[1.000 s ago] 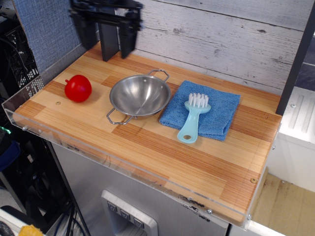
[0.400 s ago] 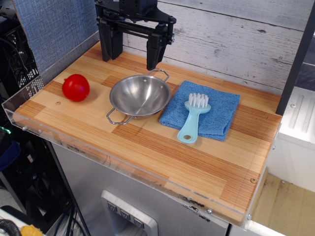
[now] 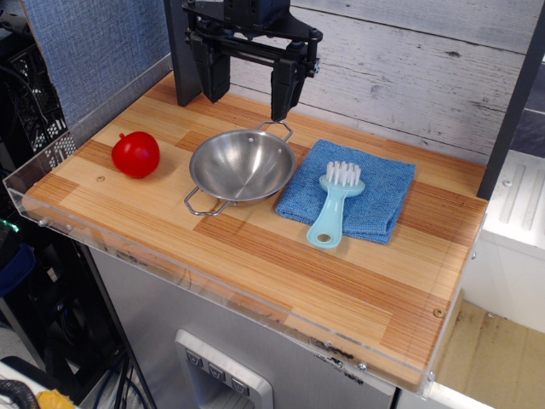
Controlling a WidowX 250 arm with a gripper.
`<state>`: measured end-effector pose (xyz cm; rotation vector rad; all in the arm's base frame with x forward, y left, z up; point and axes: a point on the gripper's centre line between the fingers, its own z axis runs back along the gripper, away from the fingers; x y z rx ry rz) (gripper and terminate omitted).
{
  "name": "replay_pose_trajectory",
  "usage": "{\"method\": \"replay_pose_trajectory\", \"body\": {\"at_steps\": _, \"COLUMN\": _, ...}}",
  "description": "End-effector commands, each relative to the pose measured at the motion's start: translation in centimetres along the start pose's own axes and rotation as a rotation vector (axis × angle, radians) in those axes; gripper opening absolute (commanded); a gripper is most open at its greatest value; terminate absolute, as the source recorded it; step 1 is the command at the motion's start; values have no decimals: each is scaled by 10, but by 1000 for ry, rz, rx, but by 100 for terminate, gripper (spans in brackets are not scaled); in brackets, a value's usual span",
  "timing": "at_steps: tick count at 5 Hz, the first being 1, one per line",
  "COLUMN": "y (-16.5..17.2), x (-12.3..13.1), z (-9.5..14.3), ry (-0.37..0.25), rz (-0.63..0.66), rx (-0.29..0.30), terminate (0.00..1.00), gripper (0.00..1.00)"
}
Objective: Pick up red ball inside pot and move it to the left
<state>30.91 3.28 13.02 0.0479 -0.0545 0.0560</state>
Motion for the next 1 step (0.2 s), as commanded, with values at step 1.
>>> {"method": "replay_pose_trajectory", "body": {"at_steps": 1, "y": -2, "x": 1, "z": 14, "ry": 6, "rz": -37, "rx": -61, "terminate": 100, "gripper": 100}}
